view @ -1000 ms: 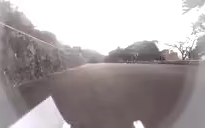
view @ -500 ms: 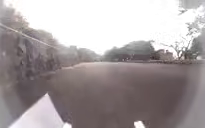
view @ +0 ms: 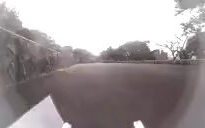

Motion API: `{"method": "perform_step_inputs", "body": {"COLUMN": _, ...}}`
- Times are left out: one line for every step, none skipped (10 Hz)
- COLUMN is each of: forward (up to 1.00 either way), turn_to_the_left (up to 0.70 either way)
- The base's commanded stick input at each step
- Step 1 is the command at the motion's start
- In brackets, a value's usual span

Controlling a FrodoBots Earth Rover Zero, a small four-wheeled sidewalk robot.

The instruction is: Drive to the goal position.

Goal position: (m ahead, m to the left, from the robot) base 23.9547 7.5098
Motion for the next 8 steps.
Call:
{"method": "perform_step_inputs", "body": {"forward": 1.0, "turn_to_the_left": 0.0}}
{"method": "perform_step_inputs", "body": {"forward": 1.0, "turn_to_the_left": 0.0}}
{"method": "perform_step_inputs", "body": {"forward": 1.0, "turn_to_the_left": 0.0}}
{"method": "perform_step_inputs", "body": {"forward": 1.0, "turn_to_the_left": 0.0}}
{"method": "perform_step_inputs", "body": {"forward": 1.0, "turn_to_the_left": 0.0}}
{"method": "perform_step_inputs", "body": {"forward": 1.0, "turn_to_the_left": 0.0}}
{"method": "perform_step_inputs", "body": {"forward": 1.0, "turn_to_the_left": 0.0}}
{"method": "perform_step_inputs", "body": {"forward": 1.0, "turn_to_the_left": 0.0}}
